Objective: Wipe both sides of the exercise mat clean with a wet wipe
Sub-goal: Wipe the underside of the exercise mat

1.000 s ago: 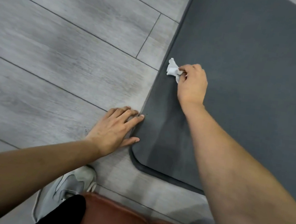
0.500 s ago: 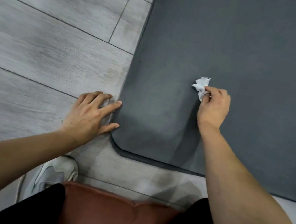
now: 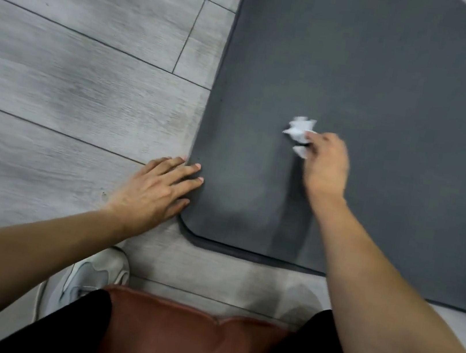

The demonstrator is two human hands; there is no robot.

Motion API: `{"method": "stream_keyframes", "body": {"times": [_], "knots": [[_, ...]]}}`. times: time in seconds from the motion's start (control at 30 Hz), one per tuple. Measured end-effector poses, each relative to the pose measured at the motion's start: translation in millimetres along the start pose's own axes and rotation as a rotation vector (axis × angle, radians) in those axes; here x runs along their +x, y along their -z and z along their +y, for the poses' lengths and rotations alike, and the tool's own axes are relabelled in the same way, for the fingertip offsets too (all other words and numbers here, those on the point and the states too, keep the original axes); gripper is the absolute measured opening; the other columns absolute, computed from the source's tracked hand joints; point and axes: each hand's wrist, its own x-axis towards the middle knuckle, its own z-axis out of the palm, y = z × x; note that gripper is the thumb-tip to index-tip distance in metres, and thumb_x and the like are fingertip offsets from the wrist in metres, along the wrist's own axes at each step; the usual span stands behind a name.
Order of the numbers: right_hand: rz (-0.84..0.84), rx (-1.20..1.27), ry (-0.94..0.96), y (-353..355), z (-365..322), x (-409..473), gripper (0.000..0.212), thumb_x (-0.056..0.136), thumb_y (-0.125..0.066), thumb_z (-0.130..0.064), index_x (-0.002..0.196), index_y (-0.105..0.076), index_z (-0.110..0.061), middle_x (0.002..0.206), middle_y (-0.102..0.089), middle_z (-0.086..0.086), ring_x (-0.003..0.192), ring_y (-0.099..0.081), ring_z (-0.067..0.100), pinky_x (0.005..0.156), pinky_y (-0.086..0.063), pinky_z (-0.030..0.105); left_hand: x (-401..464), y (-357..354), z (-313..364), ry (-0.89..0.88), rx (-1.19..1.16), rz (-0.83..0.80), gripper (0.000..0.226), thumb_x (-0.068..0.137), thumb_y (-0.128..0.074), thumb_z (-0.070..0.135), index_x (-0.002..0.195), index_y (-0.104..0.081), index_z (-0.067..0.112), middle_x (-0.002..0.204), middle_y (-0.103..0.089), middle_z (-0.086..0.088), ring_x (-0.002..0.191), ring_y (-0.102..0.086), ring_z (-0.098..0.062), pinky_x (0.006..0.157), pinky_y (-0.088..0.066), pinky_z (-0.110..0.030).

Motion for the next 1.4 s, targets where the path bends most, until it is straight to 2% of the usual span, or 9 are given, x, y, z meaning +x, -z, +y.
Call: {"method": "stream_keyframes", "body": {"times": [0.2, 0.37, 0.5, 0.63, 0.77, 0.93, 1.1, 1.27, 1.4], "knots": [[0.032, 0.010, -0.330, -2, -37, -13, 0.029, 0.080, -0.054, -0.001, 0.098, -0.074, -0.011, 0.090, -0.060, 0.018, 0.083, -0.057, 0.039, 0.067, -0.040, 0.038, -3, 8, 1, 0.058, -0.049, -0.152, 0.065, 0.091, -0.040, 0.054, 0.145, -0.057, 0.023, 0.157, -0.049, -0.002, 0.141, -0.049, -0.034, 0.114, -0.040, -0.048], [-0.113, 0.202, 0.085, -18, -141, -92, 0.025, 0.081, -0.061, -0.003, 0.101, -0.071, -0.014, 0.088, -0.057, 0.008, 0.081, -0.051, 0.028, 0.073, -0.043, 0.036, -8, 13, -1, 0.058, -0.013, -0.182, 0.072, 0.087, -0.039, 0.064, 0.148, -0.054, 0.028, 0.159, -0.047, 0.002, 0.140, -0.050, -0.032, 0.116, -0.028, -0.046], [-0.084, 0.003, 0.334, -3, -83, -83, 0.022, 0.083, -0.057, -0.008, 0.096, -0.070, -0.020, 0.084, -0.057, 0.004, 0.076, -0.051, 0.026, 0.071, -0.047, 0.035, -7, 18, 1, 0.050, 0.012, -0.183, 0.067, 0.088, -0.050, 0.065, 0.143, -0.060, 0.028, 0.153, -0.054, 0.001, 0.137, -0.054, -0.032, 0.115, -0.026, -0.047], [-0.041, -0.140, 0.003, 19, 1, -65, 0.021, 0.086, -0.056, -0.010, 0.099, -0.071, -0.020, 0.090, -0.059, 0.010, 0.079, -0.051, 0.032, 0.067, -0.044, 0.037, -5, 20, 1, 0.065, 0.016, -0.211, 0.067, 0.088, -0.070, 0.057, 0.148, -0.055, 0.031, 0.158, -0.047, 0.003, 0.145, -0.045, -0.032, 0.118, -0.024, -0.047], [-0.027, 0.031, -0.380, 13, -58, -76, 0.021, 0.084, -0.058, -0.009, 0.095, -0.074, -0.016, 0.088, -0.057, 0.016, 0.081, -0.056, 0.038, 0.066, -0.042, 0.038, -4, 22, 5, 0.074, 0.024, -0.196, 0.068, 0.085, -0.074, 0.055, 0.145, -0.057, 0.027, 0.156, -0.050, 0.000, 0.138, -0.051, -0.034, 0.114, -0.034, -0.050], [-0.207, 0.275, 0.025, -17, -168, -157, 0.023, 0.085, -0.059, -0.013, 0.104, -0.071, -0.017, 0.089, -0.055, 0.009, 0.082, -0.051, 0.027, 0.067, -0.044, 0.036, -6, 24, 9, 0.122, 0.013, -0.140, 0.066, 0.072, -0.088, 0.048, 0.127, -0.064, 0.019, 0.142, -0.061, -0.005, 0.120, -0.060, -0.036, 0.102, -0.041, -0.049], [-0.193, 0.099, 0.433, -9, -132, -139, 0.014, 0.079, -0.073, -0.016, 0.090, -0.064, -0.015, 0.084, -0.054, 0.006, 0.080, -0.052, 0.026, 0.066, -0.047, 0.037, -8, 25, 10, 0.134, -0.030, -0.113, 0.064, 0.077, -0.083, 0.050, 0.129, -0.065, 0.018, 0.147, -0.059, -0.004, 0.124, -0.057, -0.036, 0.104, -0.042, -0.050], [-0.067, -0.026, -0.144, 13, -24, -101, 0.014, 0.078, -0.061, -0.001, 0.089, -0.062, -0.008, 0.093, -0.056, 0.015, 0.084, -0.054, 0.038, 0.071, -0.045, 0.043, -4, 29, 14, 0.154, -0.040, -0.127, 0.065, 0.083, -0.075, 0.056, 0.137, -0.060, 0.021, 0.153, -0.052, -0.002, 0.134, -0.048, -0.034, 0.112, -0.034, -0.049], [0.037, 0.095, -0.467, 3, -68, -111, 0.018, 0.078, -0.058, 0.000, 0.092, -0.066, -0.008, 0.091, -0.057, 0.018, 0.079, -0.055, 0.039, 0.071, -0.046, 0.045, -2, 31, 17, 0.154, -0.030, -0.132, 0.065, 0.083, -0.075, 0.056, 0.135, -0.060, 0.021, 0.152, -0.052, -0.002, 0.134, -0.049, -0.034, 0.112, -0.035, -0.049]]}}
